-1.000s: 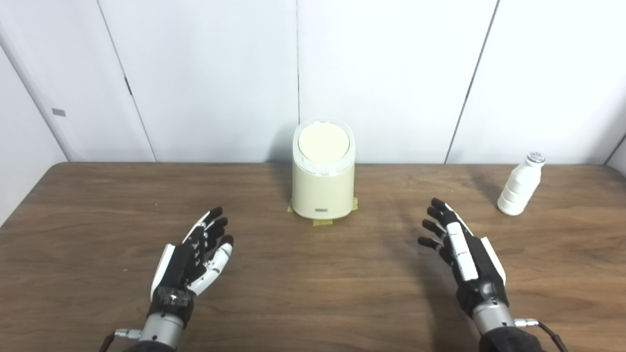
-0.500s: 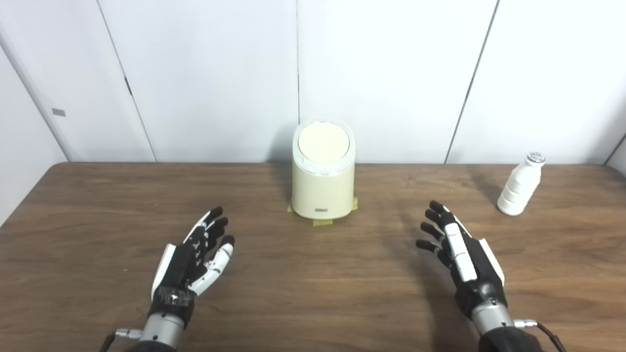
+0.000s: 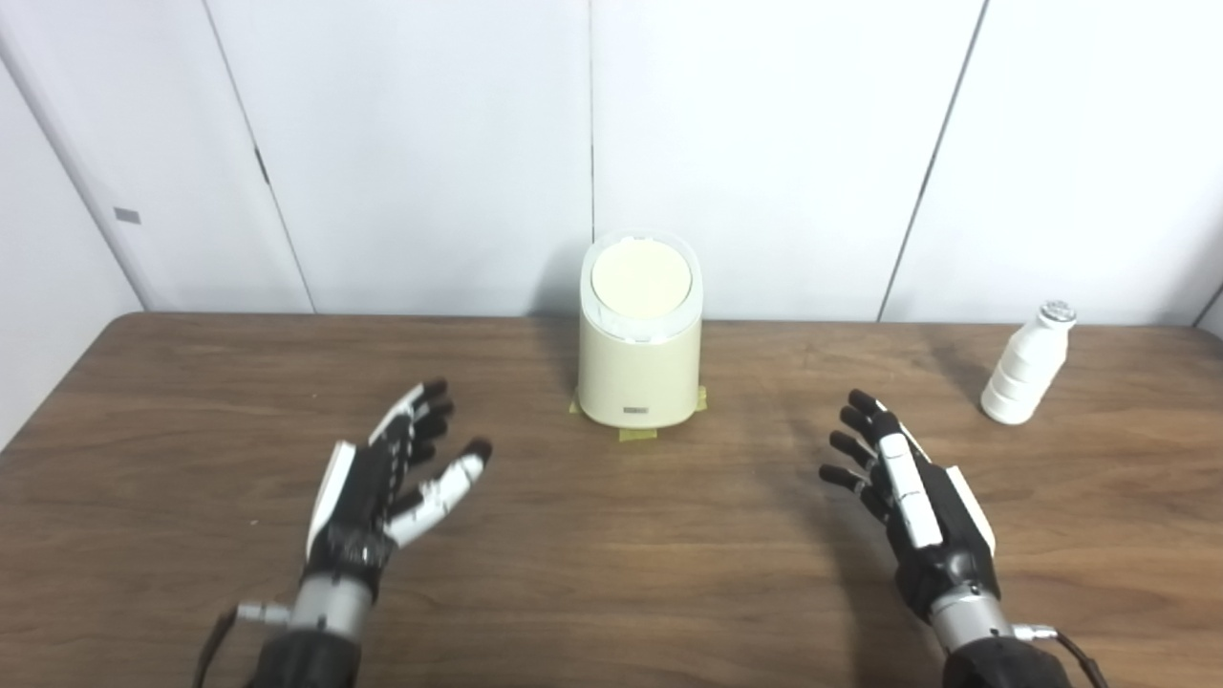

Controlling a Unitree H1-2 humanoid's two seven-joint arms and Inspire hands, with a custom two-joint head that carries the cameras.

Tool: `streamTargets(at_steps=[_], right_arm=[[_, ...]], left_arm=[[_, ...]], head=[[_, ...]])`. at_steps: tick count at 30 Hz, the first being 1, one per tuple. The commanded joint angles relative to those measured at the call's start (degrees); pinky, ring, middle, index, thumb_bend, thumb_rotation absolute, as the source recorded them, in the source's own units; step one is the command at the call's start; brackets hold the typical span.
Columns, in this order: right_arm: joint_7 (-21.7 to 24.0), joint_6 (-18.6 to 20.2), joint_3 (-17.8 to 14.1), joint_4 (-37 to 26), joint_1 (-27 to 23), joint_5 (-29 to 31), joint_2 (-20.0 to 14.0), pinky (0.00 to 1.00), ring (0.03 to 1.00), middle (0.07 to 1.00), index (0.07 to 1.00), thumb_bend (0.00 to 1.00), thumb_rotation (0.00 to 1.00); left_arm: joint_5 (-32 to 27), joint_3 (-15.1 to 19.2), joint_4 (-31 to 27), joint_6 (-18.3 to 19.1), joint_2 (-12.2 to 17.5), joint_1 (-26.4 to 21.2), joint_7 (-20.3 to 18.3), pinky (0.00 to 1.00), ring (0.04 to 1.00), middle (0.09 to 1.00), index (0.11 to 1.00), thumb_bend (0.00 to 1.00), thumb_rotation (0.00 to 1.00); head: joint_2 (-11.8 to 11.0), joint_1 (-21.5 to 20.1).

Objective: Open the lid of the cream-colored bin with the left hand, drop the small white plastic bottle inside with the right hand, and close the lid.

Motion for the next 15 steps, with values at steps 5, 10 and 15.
streamTargets(at_steps=[5,10,15], right_arm=[[0.4,-2.9,-0.3,0.0,-2.1,0.7,-0.1,0.74,0.870,0.907,0.890,0.53,0.86],[0.2,-3.7,-0.1,0.6,-2.1,0.1,-0.1,0.73,0.869,0.906,0.888,0.54,0.86],[0.0,-3.9,0.2,0.9,-2.1,-0.3,0.0,0.71,0.862,0.901,0.885,0.53,0.87]], left_arm=[[3.8,2.2,1.3,0.0,0.6,-12.9,-7.0,0.82,0.941,0.983,1.000,0.77,0.35],[8.0,4.9,7.0,0.0,-0.7,-21.1,-12.5,0.86,0.932,0.976,1.000,0.81,0.33],[13.1,6.7,13.0,-0.1,-1.7,-28.3,-17.2,0.84,0.916,0.955,1.000,0.86,0.35]], head=[[-0.4,0.0],[-0.5,0.2],[-0.6,0.3]])
